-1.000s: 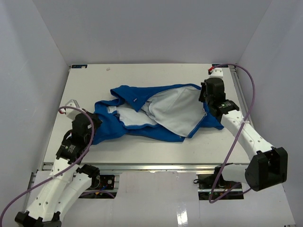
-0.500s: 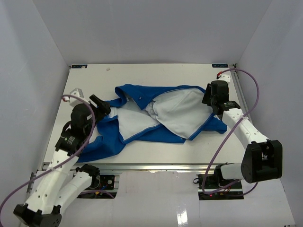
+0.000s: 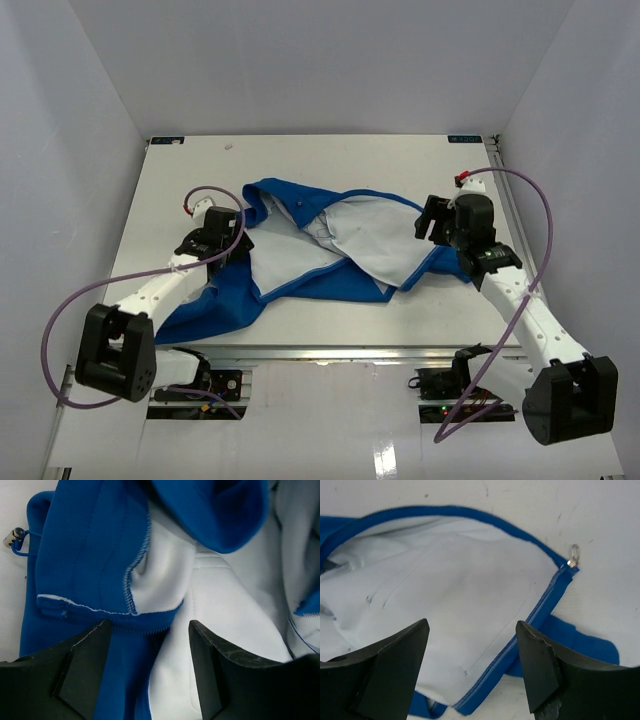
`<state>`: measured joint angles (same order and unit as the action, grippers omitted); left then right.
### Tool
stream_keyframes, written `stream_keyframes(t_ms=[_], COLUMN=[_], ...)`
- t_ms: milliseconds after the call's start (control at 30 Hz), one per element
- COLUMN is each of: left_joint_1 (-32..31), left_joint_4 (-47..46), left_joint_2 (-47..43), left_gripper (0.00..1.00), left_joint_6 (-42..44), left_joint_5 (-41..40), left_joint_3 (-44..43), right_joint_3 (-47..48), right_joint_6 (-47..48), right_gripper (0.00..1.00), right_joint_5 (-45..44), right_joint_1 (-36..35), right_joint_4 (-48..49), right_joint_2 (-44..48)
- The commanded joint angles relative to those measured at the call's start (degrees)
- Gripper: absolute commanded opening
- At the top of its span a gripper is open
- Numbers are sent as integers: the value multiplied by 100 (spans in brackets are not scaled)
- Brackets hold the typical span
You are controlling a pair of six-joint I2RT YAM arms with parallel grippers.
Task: Zip up the jacket
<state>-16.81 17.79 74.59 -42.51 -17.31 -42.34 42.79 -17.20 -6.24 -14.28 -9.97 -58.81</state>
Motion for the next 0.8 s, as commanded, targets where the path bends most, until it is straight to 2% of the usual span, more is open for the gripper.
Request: stream_keyframes(t_ms=[0, 100, 200, 300, 400, 467, 533, 667, 767], left_joint_1=[85, 129, 262, 390, 406, 408, 428, 697, 1107], left_joint_4=[-1038, -1492, -1563, -1438, -1341, -1228, -890, 28, 308], left_joint_2=[672, 1210, 1854, 2109, 1888, 1607, 1286, 992, 766], left_gripper=[68, 63, 59, 46, 43, 51, 64, 68, 68], left_joint_6=[48, 451, 723, 791, 658, 578, 577, 580, 461], left_joint_5=[114, 165, 297, 576, 753, 703, 452, 298, 462], left_joint_3=[-374, -842, -1381, -1998, -2076, -2059, -2235, -2800, -2751], right_joint_3=[-752, -1051, -1234, -1308, -1023, -513, -246, 414, 1048], right_joint_6=[-306, -333, -343, -194, 376, 729, 1034, 1327, 1346], right_gripper=[77, 77, 77, 76, 76, 75, 73, 70, 67], right_joint_5=[825, 796, 487, 348, 57, -183, -186, -172, -336], right_joint_1=[-586, -1136, -1771, -2244, -3027, -3318, -3510, -3764, -3948], right_joint_4=[784, 1274, 1555, 2092, 2410, 2417, 2560, 3014, 3046], right_joint_2=[680, 916, 907, 606, -113, -625, -1198, -2065, -2685])
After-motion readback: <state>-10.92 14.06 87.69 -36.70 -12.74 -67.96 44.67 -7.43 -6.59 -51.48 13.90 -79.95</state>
